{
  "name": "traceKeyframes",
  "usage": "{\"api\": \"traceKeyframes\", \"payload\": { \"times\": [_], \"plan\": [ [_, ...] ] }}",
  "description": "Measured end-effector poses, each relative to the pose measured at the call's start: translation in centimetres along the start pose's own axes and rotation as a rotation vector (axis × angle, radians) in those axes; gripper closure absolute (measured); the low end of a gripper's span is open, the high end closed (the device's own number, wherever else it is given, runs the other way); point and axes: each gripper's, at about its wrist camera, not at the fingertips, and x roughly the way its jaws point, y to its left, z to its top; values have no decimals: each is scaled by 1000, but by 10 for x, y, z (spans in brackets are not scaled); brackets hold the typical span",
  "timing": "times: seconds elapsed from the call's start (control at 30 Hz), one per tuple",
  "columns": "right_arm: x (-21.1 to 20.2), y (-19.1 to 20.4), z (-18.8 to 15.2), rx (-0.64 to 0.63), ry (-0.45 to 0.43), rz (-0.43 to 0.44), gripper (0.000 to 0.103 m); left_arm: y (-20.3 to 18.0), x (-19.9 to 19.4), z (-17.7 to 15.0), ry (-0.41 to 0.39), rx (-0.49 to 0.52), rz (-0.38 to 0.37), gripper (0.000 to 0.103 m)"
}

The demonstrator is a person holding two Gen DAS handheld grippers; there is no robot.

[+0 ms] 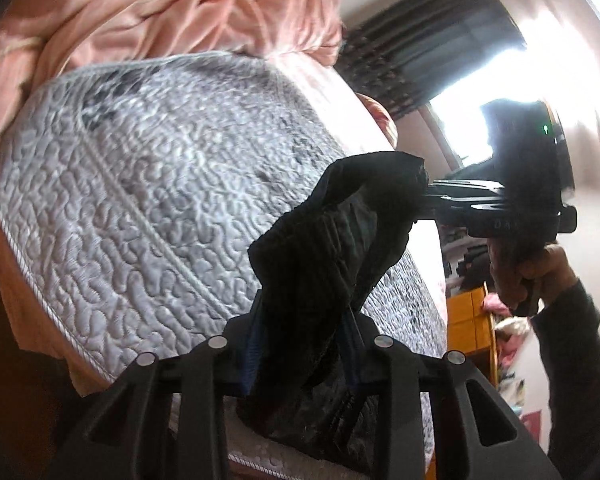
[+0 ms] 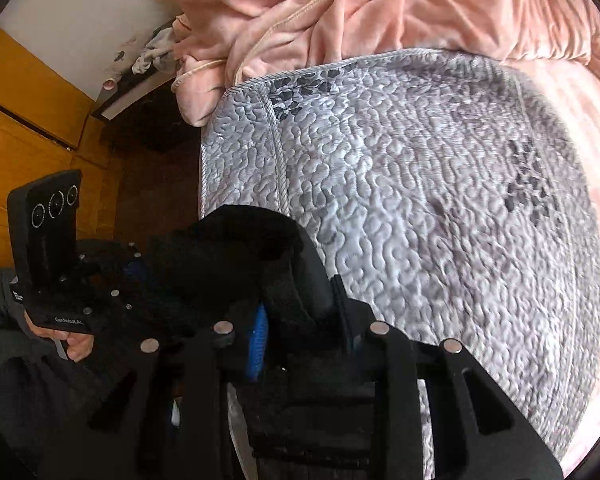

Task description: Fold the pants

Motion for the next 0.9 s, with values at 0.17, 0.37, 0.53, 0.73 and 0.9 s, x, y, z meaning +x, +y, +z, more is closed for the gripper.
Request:
{"api": "traceKeyframes", "payload": {
  "times": [0.17,0.37,0.53,0.73,0.9],
  "plan": [
    [-30,5,-26,7,-30,-37,77,-40,-5,-5,-6,117,24,71],
    [-59,7,-59,22,-80,-63,78,-76,-10,-16,-5,197,22,71],
    [-80,8,-83,36,-123,-75,78,-106,-17,-26,0,273,21,71],
    [-97,9,-107,57,-156,-90,78,-130,-19,-36,3,339,12,71],
    [-105,10,-124,69,-172,-97,78,-143,-19,-44,12,378,10,71]
  ]
}}
